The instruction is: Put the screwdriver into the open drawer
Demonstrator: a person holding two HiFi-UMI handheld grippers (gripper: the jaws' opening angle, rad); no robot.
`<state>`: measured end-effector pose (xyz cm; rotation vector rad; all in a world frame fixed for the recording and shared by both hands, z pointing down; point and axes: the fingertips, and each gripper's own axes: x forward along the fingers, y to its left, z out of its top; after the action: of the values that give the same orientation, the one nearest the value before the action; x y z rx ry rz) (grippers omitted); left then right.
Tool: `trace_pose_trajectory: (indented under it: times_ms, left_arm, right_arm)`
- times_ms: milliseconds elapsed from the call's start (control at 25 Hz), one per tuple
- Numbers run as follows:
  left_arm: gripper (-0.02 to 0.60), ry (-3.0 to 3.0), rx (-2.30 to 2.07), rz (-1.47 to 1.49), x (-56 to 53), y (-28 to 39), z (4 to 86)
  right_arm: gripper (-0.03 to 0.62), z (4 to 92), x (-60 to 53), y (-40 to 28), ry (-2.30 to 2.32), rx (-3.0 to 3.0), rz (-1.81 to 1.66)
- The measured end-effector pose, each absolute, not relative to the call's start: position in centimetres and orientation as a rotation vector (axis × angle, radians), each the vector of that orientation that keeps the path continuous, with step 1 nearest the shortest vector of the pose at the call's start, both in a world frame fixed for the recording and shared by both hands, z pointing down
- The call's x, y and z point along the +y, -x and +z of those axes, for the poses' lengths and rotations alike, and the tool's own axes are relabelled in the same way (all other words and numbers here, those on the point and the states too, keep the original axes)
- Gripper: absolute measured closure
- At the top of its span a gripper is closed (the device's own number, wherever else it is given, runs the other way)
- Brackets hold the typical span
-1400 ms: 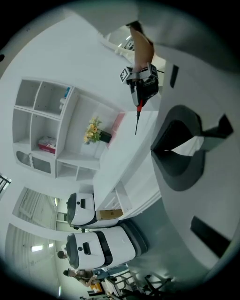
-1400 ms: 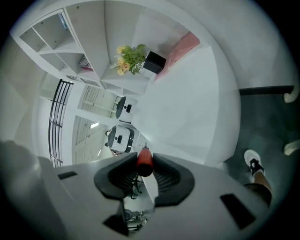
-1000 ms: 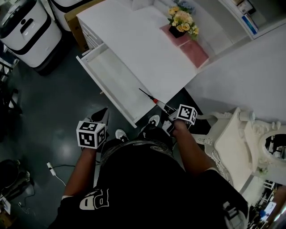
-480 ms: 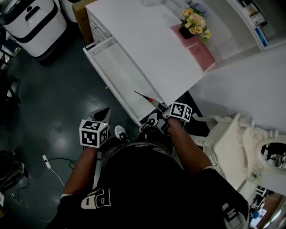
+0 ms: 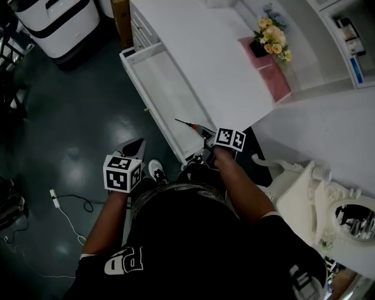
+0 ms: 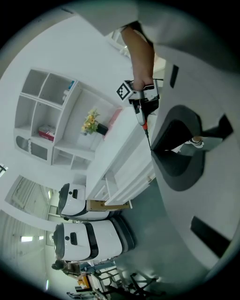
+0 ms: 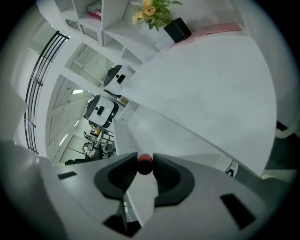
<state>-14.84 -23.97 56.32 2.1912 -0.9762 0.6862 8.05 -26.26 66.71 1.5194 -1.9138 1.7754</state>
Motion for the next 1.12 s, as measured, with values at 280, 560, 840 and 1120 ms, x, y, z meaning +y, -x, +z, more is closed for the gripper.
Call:
trace_pose_trajectory:
  times_ms: [280,560,840,1120]
  left_arm:
    - [0.566,-2.139,-1.057,0.665,-23.9,16.6,56.2]
    - [0.566,-2.100,-1.134,0.631,-24.1,18.5,55.4]
    - [0.566,-2.080,-1.146,0.621,-24.2,19.2,55.7]
    - [0.566,-2.100,-1.125,0.617,-24.6,18.7,55.7]
  right_arm:
    - [0.484,67.9,-29.9,-7.4,-1.524,-1.903,1.655]
    - [0.484,69.1,-32.9,-6.9,-1.525,-1.873,1.514]
    - [0.483,69.8,-32.5,-5.6,-1.375,-1.864,1.202]
    - [0.482,70.9,-30.6,-4.9,-1.204,-1.808,0.962]
